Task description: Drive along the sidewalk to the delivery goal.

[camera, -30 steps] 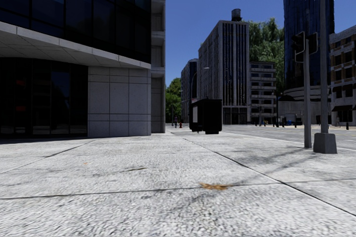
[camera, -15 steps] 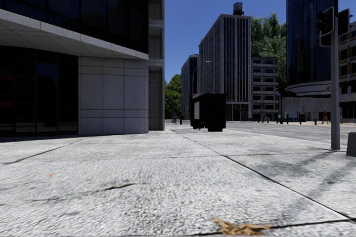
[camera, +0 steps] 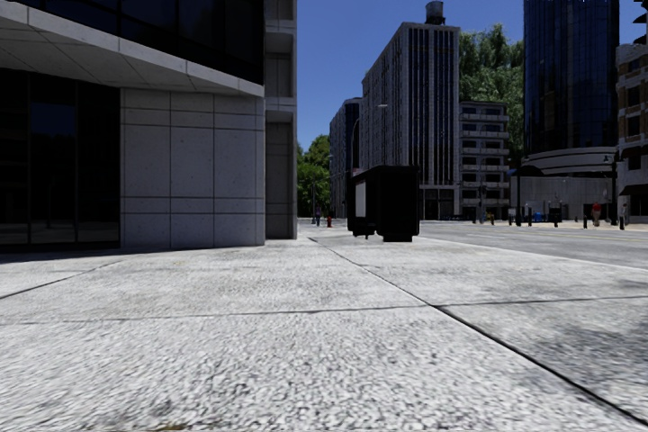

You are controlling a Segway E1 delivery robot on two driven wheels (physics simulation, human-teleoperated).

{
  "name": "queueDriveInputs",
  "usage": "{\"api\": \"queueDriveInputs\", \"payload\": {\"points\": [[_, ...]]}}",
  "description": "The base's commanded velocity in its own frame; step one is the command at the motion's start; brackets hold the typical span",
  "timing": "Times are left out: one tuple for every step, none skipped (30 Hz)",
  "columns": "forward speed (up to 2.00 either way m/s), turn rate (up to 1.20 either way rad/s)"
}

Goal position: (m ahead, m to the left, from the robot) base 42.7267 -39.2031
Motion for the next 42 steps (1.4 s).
{"api": "queueDriveInputs", "payload": {"points": [[2.00,0.00],[2.00,0.00],[2.00,0.00],[2.00,0.00],[2.00,0.00],[2.00,0.00],[2.00,0.00],[2.00,0.00],[2.00,0.00],[2.00,0.00],[2.00,0.00],[2.00,0.00],[2.00,0.00],[2.00,0.00],[2.00,0.00],[2.00,0.00],[2.00,0.00],[2.00,0.00],[2.00,0.00],[2.00,0.00],[2.00,0.00],[2.00,0.00],[2.00,0.00],[2.00,0.00],[2.00,0.00],[2.00,0.00],[2.00,0.00],[2.00,0.00],[2.00,0.00],[2.00,0.00],[2.00,0.00],[2.00,0.00],[2.00,0.00],[2.00,0.00],[2.00,0.00],[2.00,0.00],[2.00,0.00],[2.00,0.00],[2.00,0.00],[2.00,0.00],[2.00,0.00],[2.00,0.00]]}}
